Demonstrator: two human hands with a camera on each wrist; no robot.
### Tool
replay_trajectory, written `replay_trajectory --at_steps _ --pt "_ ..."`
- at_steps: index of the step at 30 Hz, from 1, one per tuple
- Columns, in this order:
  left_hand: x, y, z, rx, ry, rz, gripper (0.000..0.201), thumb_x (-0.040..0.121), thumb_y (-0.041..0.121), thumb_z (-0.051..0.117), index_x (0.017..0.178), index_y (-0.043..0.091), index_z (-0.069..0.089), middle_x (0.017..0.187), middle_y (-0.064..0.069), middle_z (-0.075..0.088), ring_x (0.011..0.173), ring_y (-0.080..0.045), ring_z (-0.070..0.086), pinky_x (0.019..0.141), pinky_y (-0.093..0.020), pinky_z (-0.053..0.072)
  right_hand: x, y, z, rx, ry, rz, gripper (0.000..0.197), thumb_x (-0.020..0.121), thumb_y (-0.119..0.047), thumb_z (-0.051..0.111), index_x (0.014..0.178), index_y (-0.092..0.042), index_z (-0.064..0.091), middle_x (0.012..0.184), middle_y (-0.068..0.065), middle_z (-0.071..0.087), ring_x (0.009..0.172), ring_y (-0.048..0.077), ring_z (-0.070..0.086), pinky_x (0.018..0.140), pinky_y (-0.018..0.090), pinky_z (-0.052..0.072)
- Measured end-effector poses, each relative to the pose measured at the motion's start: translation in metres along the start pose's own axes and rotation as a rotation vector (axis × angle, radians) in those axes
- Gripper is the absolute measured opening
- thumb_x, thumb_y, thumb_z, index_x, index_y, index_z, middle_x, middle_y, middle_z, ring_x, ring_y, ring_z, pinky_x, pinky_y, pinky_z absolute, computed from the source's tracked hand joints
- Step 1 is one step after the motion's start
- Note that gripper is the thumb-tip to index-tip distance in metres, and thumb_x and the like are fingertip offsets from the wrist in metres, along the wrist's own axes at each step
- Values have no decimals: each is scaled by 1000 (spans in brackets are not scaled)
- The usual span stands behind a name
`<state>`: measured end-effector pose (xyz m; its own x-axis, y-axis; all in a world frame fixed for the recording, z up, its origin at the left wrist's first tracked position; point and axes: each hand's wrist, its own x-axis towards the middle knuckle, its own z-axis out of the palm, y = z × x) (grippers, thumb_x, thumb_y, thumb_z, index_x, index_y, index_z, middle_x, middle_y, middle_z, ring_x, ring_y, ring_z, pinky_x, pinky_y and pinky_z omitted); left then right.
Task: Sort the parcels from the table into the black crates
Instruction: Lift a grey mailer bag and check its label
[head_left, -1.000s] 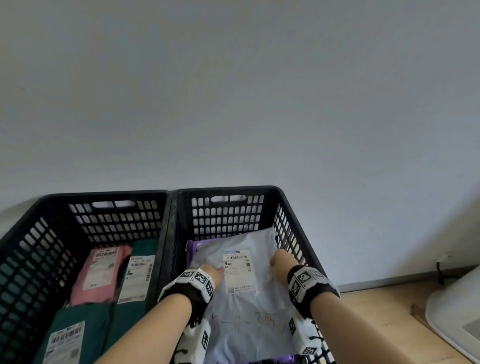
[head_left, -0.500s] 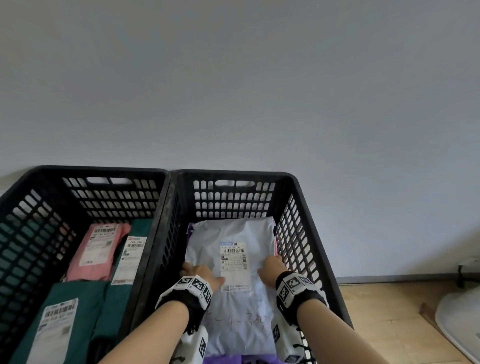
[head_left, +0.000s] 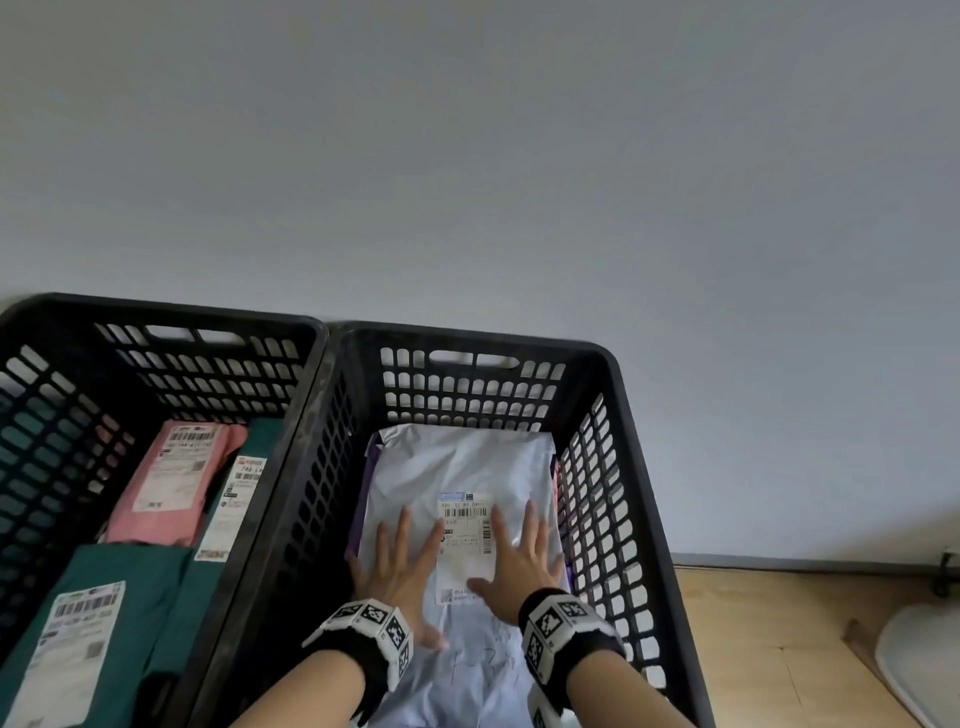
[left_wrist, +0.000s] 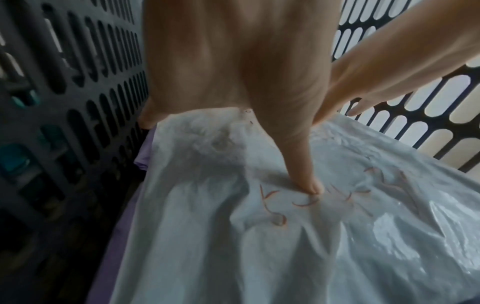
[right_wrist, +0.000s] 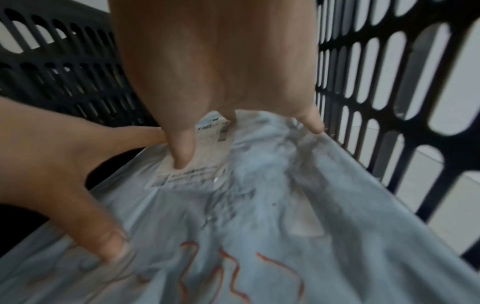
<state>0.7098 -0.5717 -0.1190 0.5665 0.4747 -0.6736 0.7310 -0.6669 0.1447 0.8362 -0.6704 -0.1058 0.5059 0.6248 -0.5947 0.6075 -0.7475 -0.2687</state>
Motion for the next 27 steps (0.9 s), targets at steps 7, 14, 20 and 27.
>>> replay_trajectory --at_steps 7,14,20,27 --pt "9 -1 12 45 -115 -21 143 59 57 81 126 40 -44 139 -6 -50 133 -38 -36 108 -70 -1 10 -3 26 7 -193 -34 118 75 -52 72 144 -42 -24 142 7 -46 137 40 -30 104 76 1" --pt "14 -7 21 3 -83 -9 147 59 56 81 87 48 -63 130 -3 -53 121 -31 -43 108 -70 -2 20 1 40 6 -179 -25 116 77 -49 71 144 -42 -24 146 7 -43 139 40 -26 105 75 4" --pt "14 -7 31 10 -77 -27 142 61 55 80 116 44 -51 134 -3 -51 128 -34 -40 110 -67 -4 20 5 43 23 -165 -37 113 79 -45 70 143 -46 -23 145 3 -44 139 37 -27 106 74 3" --pt "1 -7 29 -19 -78 -52 134 66 47 81 139 42 -31 143 -6 -44 140 -35 -26 111 -63 -3 12 7 37 13 -132 -72 112 79 -48 70 145 -44 -20 143 1 -43 141 37 -24 107 72 4"
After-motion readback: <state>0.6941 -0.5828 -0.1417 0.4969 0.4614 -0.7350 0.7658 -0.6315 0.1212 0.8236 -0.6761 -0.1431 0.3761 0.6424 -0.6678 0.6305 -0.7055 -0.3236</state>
